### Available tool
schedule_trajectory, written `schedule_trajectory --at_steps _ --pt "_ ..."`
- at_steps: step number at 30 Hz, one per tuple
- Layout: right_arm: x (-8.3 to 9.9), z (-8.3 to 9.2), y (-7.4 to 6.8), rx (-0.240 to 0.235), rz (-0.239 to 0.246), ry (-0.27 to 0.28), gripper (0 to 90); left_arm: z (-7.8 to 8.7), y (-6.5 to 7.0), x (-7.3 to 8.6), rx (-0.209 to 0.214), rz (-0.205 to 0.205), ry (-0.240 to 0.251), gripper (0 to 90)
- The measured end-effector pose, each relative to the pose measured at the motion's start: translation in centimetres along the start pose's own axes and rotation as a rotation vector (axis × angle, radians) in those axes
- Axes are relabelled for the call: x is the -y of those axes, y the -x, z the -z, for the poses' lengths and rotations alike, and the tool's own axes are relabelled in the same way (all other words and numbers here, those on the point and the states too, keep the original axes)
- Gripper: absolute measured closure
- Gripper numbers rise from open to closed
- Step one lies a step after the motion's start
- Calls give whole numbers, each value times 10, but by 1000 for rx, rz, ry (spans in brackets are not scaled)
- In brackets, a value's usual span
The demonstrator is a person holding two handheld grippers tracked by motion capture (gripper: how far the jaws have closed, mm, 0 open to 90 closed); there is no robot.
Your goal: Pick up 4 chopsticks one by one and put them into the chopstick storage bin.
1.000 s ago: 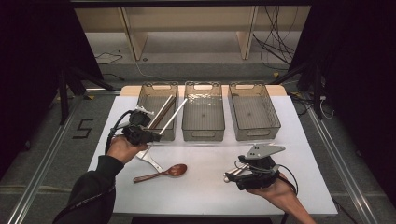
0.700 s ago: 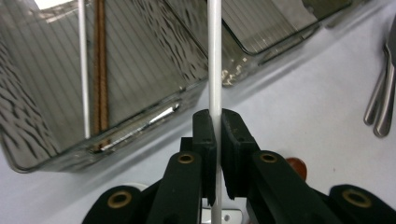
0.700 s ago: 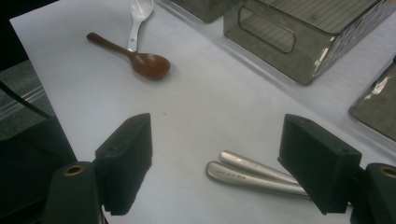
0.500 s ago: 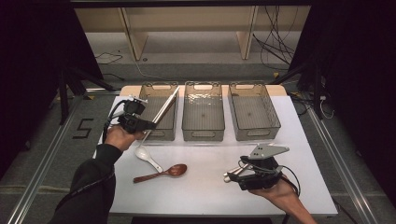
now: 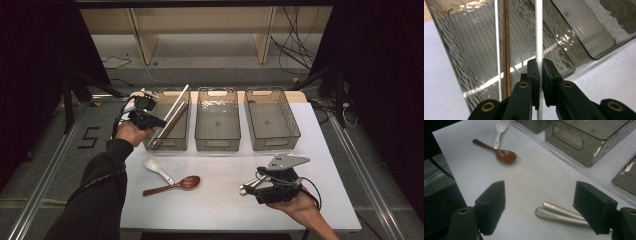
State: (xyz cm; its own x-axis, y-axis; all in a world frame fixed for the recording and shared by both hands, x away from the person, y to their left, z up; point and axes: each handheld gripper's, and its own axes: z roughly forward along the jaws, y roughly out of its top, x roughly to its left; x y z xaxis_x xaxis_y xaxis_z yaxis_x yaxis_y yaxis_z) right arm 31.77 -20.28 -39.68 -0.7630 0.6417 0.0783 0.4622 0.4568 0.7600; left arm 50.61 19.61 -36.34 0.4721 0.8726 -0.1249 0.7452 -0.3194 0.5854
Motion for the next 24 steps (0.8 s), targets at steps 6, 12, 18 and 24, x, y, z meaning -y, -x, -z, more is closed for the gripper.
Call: schedule_trajectory --at_steps 6,12,18,24 --pt "0 0 0 -1 1 0 264 -5 -11 -8 -22 8 -7 849" --pt "0 0 0 -1 3 1 264 -12 -20 -16 -45 17 -15 849" --pt "0 0 0 -4 5 -1 265 -22 -29 -19 -63 35 -32 849" --pt "0 0 0 -4 6 -1 265 -27 -33 -19 -73 37 -39 849"
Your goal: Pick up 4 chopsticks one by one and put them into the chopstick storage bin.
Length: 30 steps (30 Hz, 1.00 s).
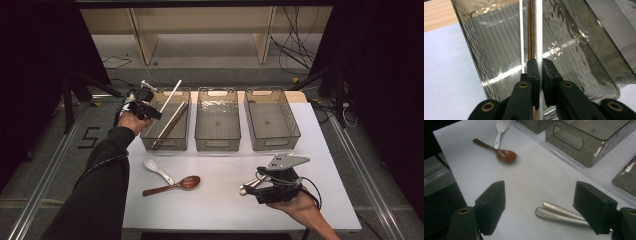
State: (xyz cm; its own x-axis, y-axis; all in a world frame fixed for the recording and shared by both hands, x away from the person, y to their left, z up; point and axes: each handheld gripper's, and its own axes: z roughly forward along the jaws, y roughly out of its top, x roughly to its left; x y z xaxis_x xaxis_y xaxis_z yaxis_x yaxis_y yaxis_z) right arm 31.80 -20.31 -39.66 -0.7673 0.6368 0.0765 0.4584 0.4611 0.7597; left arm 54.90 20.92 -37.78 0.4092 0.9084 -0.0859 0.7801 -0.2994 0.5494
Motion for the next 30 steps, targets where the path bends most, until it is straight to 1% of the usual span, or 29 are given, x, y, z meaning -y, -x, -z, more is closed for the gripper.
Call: schedule_trajectory --at_steps 1,6,7,9,11,14,19,21,22,23,24,25,26,27,28,29,30 --pt "0 0 0 0 1 -1 265 -1 0 0 -1 3 -1 848" --pt "0 -1 1 -1 -4 1 265 -7 -1 -4 -8 -12 -10 848" --pt "0 -1 1 -1 -3 0 265 -8 -1 -5 -9 -8 -6 848" --pt "0 0 1 -2 -3 2 265 -9 -1 -6 -12 -9 -13 848" --pt "0 0 1 -2 -6 2 265 -11 -1 -7 -22 -21 -25 847" --pt "0 0 2 -4 -7 1 265 -14 -1 -7 -25 -13 -21 847" --pt "0 0 1 -5 -1 3 266 -19 -1 -6 -47 -22 -37 840" --pt "0 0 0 -5 -2 1 265 -21 -2 -5 -53 -16 -43 834" --pt "0 0 0 -5 -2 2 265 -22 -2 -5 -48 -8 -39 826" --pt "0 1 0 -5 -2 3 265 -23 -2 -5 -45 -4 -43 778" --pt "0 0 0 -6 -4 2 265 -24 -2 -4 -42 -4 -43 711" --pt "0 0 0 -5 -4 1 265 -24 -1 -4 -44 -10 -47 658" --pt "0 0 0 -5 -2 2 265 -23 -1 -4 -46 -16 -49 643" --pt "0 0 0 -6 -4 1 265 -21 0 -4 -44 -10 -43 612" --pt "0 0 0 -6 -4 1 265 -19 1 -3 -36 2 -35 572" --pt "0 1 0 -6 -5 1 265 -15 1 -3 -25 6 -32 530" --pt "0 0 1 -5 -4 2 265 -12 3 -2 -15 11 -19 507"
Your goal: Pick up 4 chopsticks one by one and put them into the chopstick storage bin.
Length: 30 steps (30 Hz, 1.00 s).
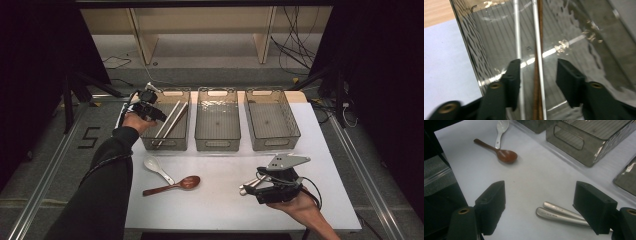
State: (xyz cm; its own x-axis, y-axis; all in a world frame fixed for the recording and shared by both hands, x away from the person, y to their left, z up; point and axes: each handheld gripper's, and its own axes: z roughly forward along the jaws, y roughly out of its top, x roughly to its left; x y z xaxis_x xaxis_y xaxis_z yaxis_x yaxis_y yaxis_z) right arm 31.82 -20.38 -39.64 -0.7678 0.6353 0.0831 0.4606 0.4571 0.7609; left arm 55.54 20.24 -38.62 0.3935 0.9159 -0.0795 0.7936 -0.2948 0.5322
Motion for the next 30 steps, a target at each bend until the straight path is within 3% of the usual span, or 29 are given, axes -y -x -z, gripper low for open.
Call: schedule_trajectory --at_steps 7,11,19,26,30 --pt "0 0 -1 1 0 1 265 29 12 12 86 8 57 387" --pt "-1 0 -1 3 -1 2 265 41 23 24 124 -17 68 322" --pt "-1 0 -1 3 1 3 265 64 45 49 161 -89 88 255" --pt "-2 0 -1 2 2 4 265 63 57 73 154 -153 20 224" --pt "-3 -1 -3 0 9 3 265 62 61 85 150 -162 6 220"
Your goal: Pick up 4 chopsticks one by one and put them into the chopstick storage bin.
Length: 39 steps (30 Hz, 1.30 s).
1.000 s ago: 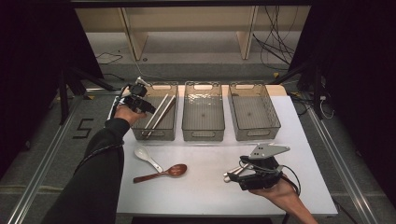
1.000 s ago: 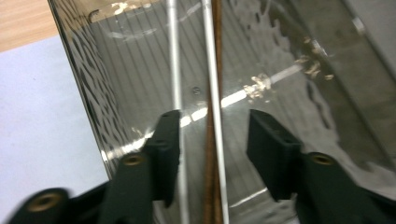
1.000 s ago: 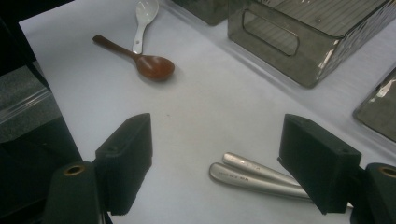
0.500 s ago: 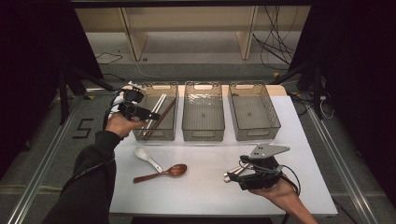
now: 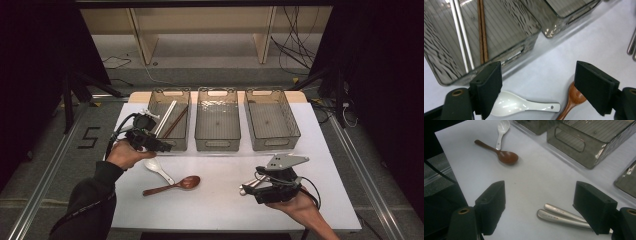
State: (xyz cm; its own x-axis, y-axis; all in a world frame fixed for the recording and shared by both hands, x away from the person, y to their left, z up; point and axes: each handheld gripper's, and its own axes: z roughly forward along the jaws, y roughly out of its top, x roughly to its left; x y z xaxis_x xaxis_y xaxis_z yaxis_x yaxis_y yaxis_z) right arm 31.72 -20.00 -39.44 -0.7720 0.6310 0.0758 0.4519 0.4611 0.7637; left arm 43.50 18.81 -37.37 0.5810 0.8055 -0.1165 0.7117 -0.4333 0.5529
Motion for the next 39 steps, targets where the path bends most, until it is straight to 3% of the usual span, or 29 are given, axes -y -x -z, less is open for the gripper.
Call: schedule_trajectory --at_steps 13,22,34,39 --pt "1 1 2 6 -7 4 265 -8 15 25 20 -30 -52 209" --pt "1 1 1 8 -7 3 265 -7 29 36 33 -64 -52 200" --pt "2 1 2 3 -8 4 265 -11 41 44 56 -112 -77 189" --pt "2 2 3 1 -11 7 265 -16 46 49 65 -143 -110 183"
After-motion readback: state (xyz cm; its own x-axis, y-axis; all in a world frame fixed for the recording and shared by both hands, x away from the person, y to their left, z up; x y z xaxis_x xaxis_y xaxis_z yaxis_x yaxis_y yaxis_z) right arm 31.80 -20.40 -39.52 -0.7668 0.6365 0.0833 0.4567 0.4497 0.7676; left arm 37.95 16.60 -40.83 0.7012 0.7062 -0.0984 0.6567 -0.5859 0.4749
